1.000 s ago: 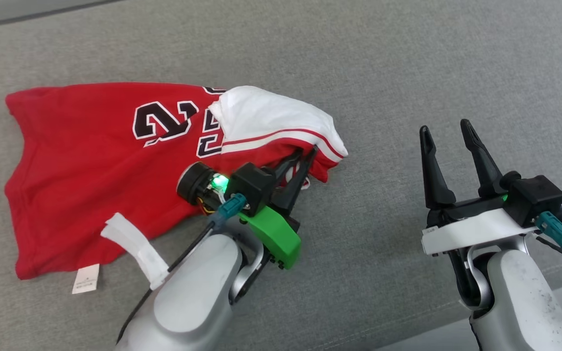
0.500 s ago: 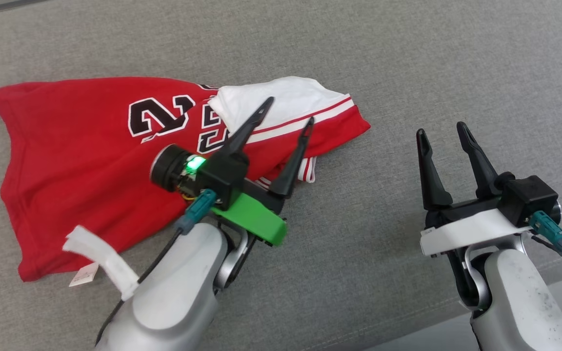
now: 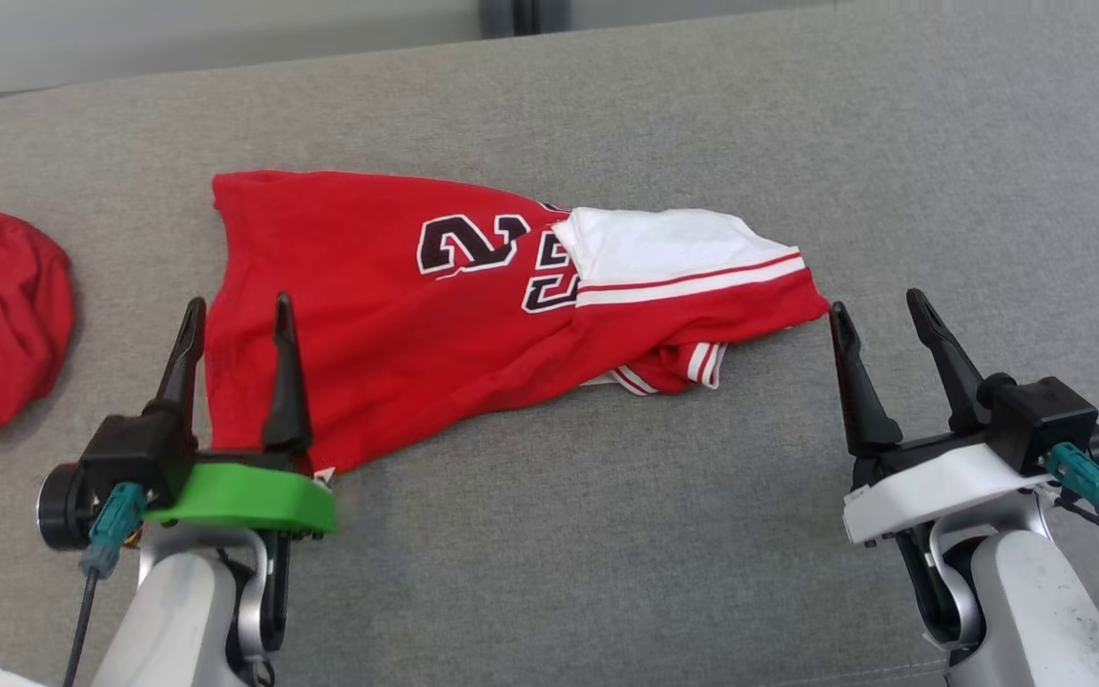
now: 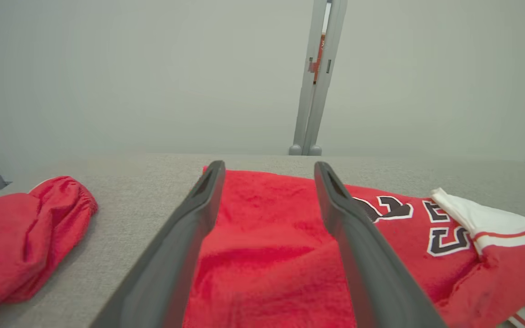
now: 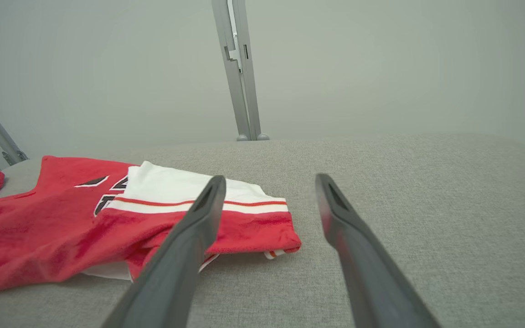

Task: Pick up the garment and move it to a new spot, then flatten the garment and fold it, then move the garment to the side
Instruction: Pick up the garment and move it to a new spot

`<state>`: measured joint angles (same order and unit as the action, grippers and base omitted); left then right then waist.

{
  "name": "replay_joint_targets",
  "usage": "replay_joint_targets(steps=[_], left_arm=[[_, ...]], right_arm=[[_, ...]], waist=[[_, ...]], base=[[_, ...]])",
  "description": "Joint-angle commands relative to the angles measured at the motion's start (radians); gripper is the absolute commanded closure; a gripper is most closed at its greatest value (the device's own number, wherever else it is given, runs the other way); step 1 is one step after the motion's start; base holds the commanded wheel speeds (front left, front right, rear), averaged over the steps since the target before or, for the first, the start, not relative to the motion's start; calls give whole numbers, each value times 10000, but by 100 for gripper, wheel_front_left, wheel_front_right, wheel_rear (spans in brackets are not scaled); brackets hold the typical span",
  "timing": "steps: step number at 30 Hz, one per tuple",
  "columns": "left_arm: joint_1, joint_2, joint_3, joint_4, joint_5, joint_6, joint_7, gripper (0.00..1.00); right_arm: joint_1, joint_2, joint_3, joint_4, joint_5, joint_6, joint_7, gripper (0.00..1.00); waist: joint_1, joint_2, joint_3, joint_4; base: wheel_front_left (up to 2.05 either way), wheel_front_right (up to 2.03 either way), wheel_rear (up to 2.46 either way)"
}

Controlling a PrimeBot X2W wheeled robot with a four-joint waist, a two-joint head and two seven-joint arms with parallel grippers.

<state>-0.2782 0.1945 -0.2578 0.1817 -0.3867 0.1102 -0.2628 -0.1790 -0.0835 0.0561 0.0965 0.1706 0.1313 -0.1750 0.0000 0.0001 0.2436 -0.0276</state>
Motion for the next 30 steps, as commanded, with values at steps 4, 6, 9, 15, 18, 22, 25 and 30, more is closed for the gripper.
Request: replay_joint_targets(steps=[4, 6, 9, 15, 18, 22, 25, 30], left_arm=[[783, 64, 454, 2, 57, -150, -17, 0], [996, 58, 541, 48, 131, -262, -17, 0], [1235, 20, 586, 172, 249, -428, -17, 0], [1571, -62, 607, 431, 421, -661, -16, 0], [1649, -108, 638, 487, 518, -677, -18, 0], [1704, -158, 681, 570, 605, -696, -16, 0], [1705, -195, 685, 646, 648, -727, -18, 0], [1692, -260, 749, 712, 662, -746, -16, 0]], right_arm=[[395, -60, -74, -146, -35, -10, 176, 0], [515, -73, -87, -190, -5, -10, 232, 0], [739, -66, -144, -241, 6, -10, 342, 0], [1052, -35, -179, -346, 62, -10, 490, 0], [1155, -11, -232, -398, 82, -10, 537, 0], [1182, 15, -258, -492, 74, -10, 603, 0], [1204, 22, -272, -522, 54, -10, 627, 0], [1234, 33, -256, -537, 50, -10, 650, 0]], waist=[[0, -1, -909, 757], [0, -1, -1016, 761], [0, -1, -1196, 735], [0, -1, -1449, 615], [0, -1, -1521, 580], [0, -1, -1528, 561], [0, -1, -1521, 565], [0, -1, -1539, 585]], base=[[0, 0, 0], [0, 0, 0], [0, 0, 0], [0, 0, 0], [0, 0, 0], [0, 0, 0], [0, 0, 0], [0, 0, 0]])
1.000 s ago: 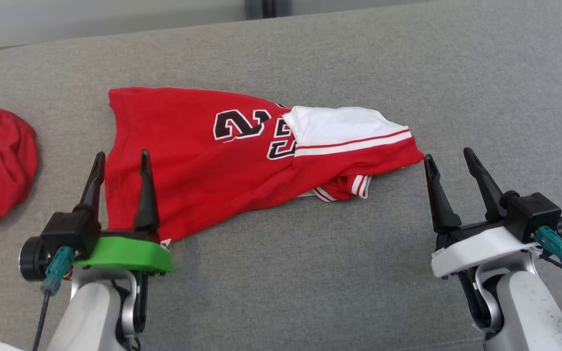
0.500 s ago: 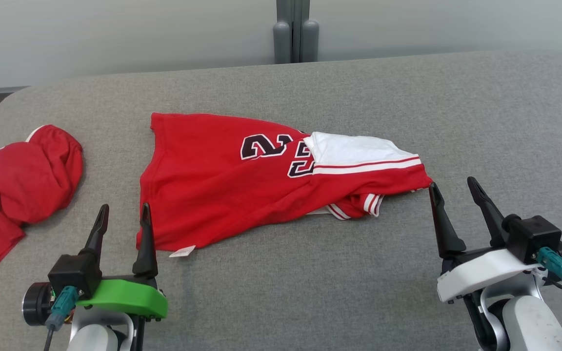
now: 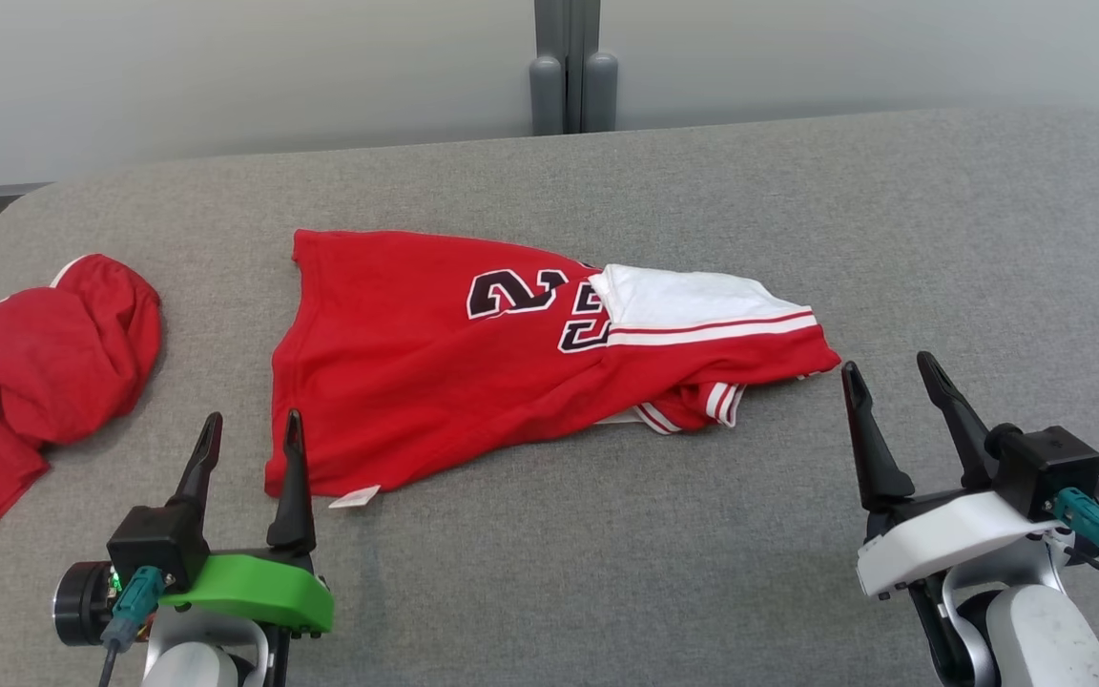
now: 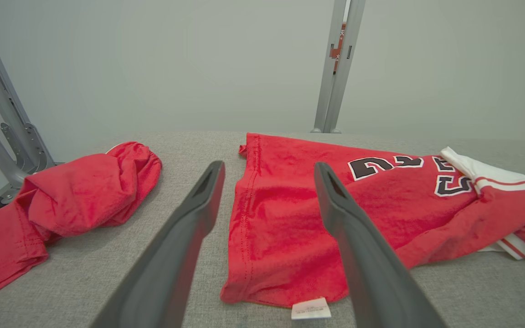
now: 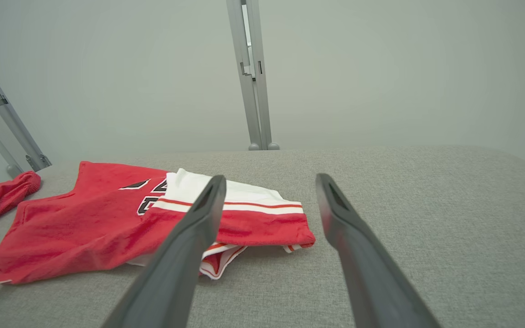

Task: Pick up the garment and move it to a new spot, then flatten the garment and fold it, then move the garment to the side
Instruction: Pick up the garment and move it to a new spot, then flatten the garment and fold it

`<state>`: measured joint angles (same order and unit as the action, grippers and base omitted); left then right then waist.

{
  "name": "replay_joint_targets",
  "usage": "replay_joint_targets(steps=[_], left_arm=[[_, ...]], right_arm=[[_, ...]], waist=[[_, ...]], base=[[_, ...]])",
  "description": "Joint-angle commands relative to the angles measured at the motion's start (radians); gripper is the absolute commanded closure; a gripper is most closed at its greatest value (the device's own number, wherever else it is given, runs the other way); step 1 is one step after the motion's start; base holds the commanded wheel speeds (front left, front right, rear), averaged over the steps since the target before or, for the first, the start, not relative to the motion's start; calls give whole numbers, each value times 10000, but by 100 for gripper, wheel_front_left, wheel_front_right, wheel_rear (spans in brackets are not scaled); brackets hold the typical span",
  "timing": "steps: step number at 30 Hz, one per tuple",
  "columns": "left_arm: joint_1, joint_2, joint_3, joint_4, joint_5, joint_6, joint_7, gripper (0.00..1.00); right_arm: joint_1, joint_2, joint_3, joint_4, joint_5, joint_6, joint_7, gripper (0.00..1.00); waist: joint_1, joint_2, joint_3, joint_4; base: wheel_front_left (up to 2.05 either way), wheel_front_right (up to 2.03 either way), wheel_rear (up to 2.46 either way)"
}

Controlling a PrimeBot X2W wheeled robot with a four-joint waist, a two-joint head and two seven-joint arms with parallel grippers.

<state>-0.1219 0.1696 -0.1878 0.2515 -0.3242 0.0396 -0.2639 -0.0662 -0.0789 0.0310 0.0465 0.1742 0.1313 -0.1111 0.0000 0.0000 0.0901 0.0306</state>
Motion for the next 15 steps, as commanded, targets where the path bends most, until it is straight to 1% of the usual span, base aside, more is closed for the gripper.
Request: replay_joint_targets(steps=[1, 10, 15], left_arm=[[132, -6, 70, 30, 46, -59, -6, 0], [126, -113, 113, -19, 169, -103, -5, 0], [-180, -169, 133, -251, 302, -127, -5, 0]], right_arm=[[111, -9, -2, -36, 8, -10, 18, 0], [117, -20, -95, -46, 2, -10, 64, 0], [-68, -79, -249, -161, 16, -10, 110, 0]], waist=[[0, 0, -7, 8], [0, 0, -10, 105], [0, 0, 342, 259]], base=[[0, 0, 0], [0, 0, 0], [0, 0, 0]])
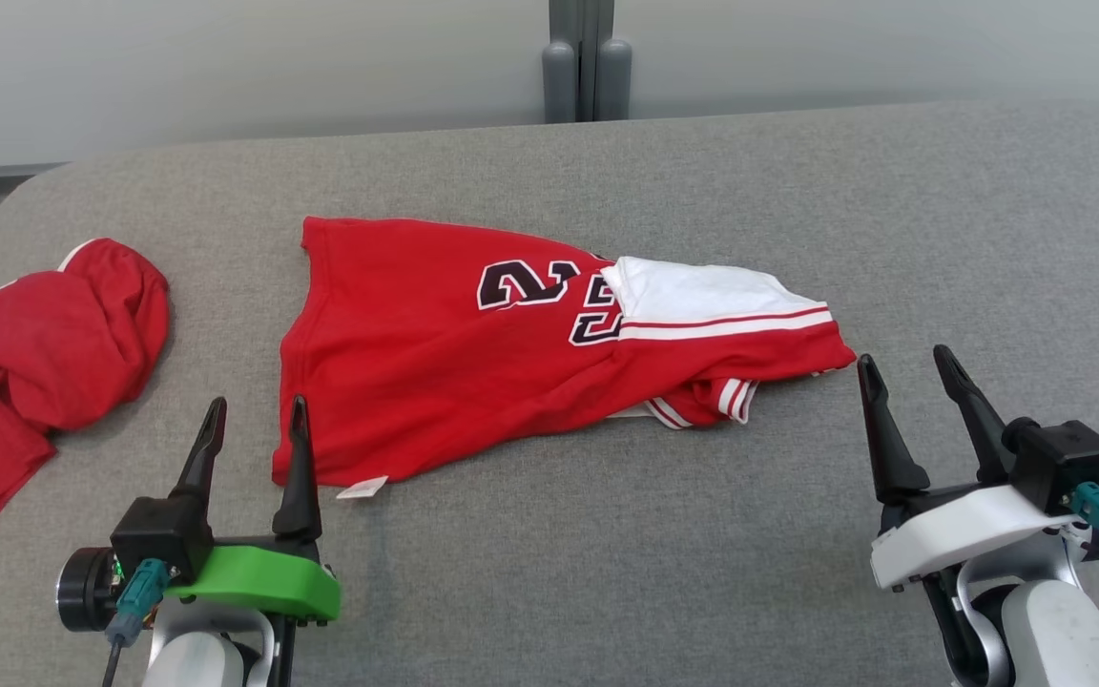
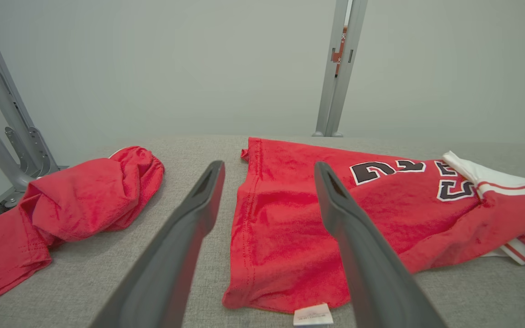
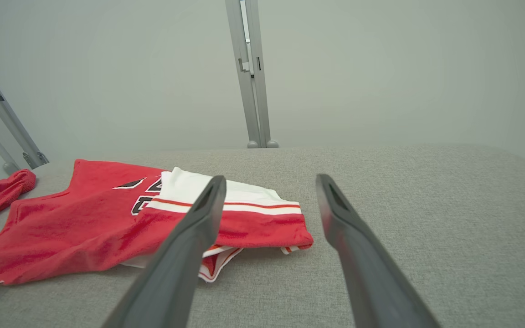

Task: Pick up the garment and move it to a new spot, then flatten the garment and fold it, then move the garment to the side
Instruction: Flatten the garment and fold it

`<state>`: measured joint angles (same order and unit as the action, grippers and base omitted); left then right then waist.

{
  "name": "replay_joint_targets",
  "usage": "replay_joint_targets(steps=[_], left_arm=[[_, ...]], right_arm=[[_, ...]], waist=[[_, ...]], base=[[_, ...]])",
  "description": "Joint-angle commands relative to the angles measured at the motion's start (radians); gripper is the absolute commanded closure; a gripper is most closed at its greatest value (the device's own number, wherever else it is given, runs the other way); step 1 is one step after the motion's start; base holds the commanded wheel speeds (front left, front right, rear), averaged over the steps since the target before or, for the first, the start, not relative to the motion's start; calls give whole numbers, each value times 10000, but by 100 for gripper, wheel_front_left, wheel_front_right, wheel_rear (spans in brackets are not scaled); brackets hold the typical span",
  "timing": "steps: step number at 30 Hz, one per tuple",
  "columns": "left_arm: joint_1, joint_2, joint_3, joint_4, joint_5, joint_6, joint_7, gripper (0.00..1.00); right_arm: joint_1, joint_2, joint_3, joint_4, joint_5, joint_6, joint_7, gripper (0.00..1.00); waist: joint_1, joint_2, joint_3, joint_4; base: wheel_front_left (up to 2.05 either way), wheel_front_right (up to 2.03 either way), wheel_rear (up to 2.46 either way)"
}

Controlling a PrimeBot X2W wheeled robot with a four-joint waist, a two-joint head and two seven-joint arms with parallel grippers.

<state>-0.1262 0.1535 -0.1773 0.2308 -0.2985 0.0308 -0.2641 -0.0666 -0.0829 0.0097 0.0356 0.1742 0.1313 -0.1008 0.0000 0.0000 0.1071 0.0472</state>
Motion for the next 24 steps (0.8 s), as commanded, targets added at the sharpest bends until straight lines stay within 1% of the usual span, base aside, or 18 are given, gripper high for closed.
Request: replay_joint_targets(steps=[1, 8, 14, 19, 24], left_arm=[[-229, -34, 34, -120, 74, -59, -5, 0], [-885, -277, -38, -670, 327, -159, -3, 0], [-1499, -538, -103, -928, 472, -358, -3, 0], [-1801, -708, -80, -943, 598, -473, -5, 0], [-1814, -834, 7, -933, 714, -524, -3, 0]], right_arm=[[-148, -60, -73, -76, 32, -10, 11, 0], [-773, -327, -212, -159, -2, -10, 139, 0], [-1592, -653, -56, 337, 21, -10, 150, 0], [-2087, -887, 242, 1239, 80, -10, 220, 0], [-2278, -1023, 285, 2376, 347, -12, 658, 0]], waist=[[0, 0, 299, 140], [0, 0, 1529, 592], [0, 0, 2507, 1098], [0, 0, 2865, 1406], [0, 0, 2890, 1454]], base=[[0, 0, 0], [0, 0, 0], [0, 0, 0], [0, 0, 0], [0, 0, 0]])
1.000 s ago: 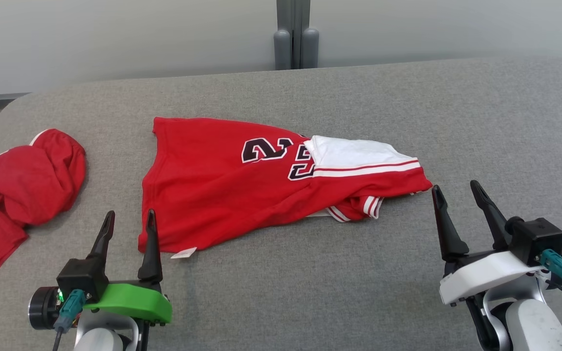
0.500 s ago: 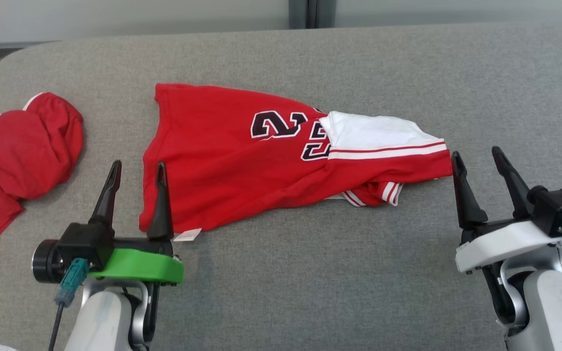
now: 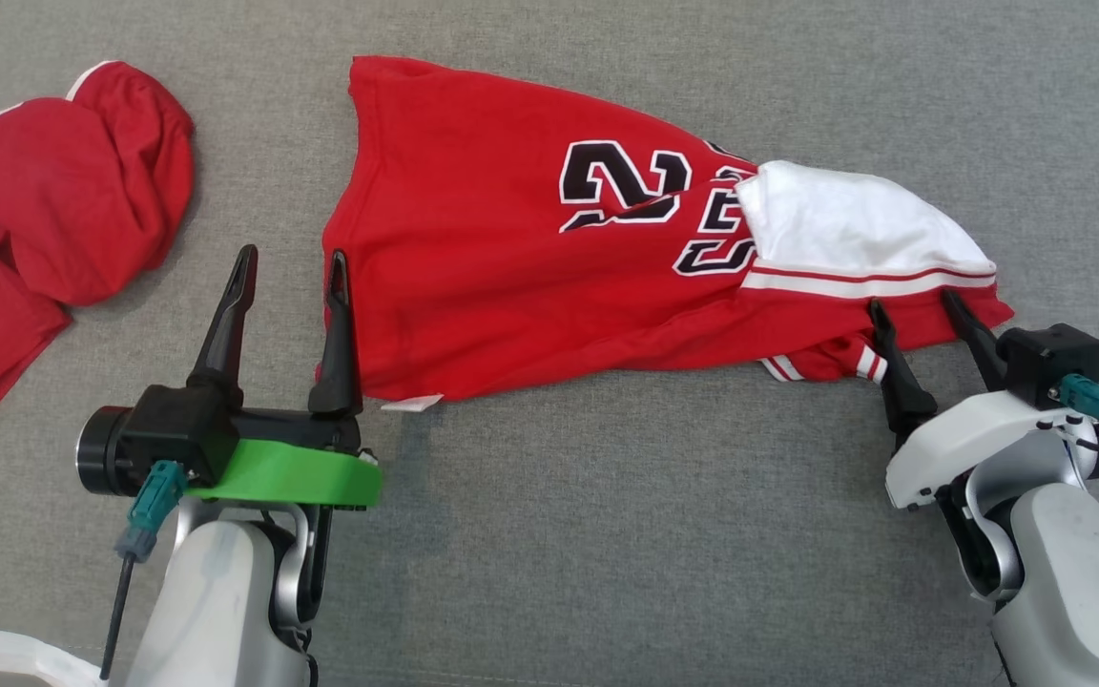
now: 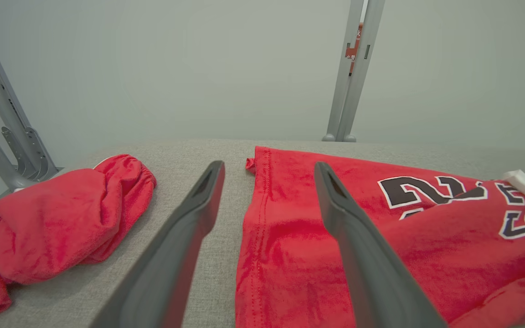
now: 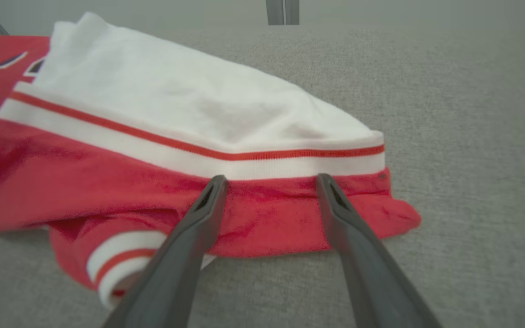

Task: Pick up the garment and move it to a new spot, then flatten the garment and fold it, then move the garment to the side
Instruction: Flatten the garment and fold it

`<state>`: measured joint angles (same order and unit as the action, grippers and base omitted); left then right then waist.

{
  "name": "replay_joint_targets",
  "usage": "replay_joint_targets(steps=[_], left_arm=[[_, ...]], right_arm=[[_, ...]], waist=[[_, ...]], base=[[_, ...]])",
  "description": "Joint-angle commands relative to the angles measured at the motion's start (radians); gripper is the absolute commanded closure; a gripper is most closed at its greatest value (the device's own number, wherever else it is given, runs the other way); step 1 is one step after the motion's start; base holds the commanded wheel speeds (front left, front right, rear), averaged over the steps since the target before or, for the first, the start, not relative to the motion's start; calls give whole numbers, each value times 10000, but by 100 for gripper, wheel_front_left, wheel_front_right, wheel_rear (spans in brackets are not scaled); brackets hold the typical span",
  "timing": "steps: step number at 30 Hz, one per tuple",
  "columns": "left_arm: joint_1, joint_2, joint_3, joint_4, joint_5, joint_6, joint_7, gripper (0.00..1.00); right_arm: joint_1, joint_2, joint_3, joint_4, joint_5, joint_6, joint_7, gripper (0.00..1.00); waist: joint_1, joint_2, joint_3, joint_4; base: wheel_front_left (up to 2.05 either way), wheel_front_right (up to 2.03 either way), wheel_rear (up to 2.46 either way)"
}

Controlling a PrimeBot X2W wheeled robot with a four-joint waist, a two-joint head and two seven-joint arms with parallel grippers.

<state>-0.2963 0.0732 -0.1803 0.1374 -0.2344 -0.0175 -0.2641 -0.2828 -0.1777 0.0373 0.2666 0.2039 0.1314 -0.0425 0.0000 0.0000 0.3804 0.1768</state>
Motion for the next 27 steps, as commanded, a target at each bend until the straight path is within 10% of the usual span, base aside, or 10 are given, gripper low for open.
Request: replay_joint_targets(steps=[1, 3, 5, 6, 17, 27], left_arm=[[-99, -46, 76, 4, 95, -48, -3, 0], [-49, -70, 143, 1, 131, -46, -3, 0], [-32, -90, 217, 19, 184, -70, -3, 0], [-22, -95, 263, 28, 210, -68, -5, 0], [208, -133, 558, 42, 375, -150, -3, 0], [495, -156, 748, 214, 379, -226, -3, 0]], right_arm=[[-133, -166, 72, 272, 12, -12, 211, 0], [-165, -179, 297, 592, 168, -13, 490, 0], [-238, -335, 526, 759, 260, -13, 581, 56], [-289, -406, 684, 798, 319, -13, 596, 100], [-1095, -1286, 1353, 411, 938, -15, -1806, 100], [715, -698, 964, -317, 888, -15, -2229, 100]], waist=[[0, 0, 146, 139], [0, 0, 116, 75], [0, 0, 90, 0], [0, 0, 66, -46], [0, 0, -351, -541], [0, 0, -900, -942]], base=[[0, 0, 0], [0, 0, 0], [0, 0, 0], [0, 0, 0], [0, 0, 0], [0, 0, 0]])
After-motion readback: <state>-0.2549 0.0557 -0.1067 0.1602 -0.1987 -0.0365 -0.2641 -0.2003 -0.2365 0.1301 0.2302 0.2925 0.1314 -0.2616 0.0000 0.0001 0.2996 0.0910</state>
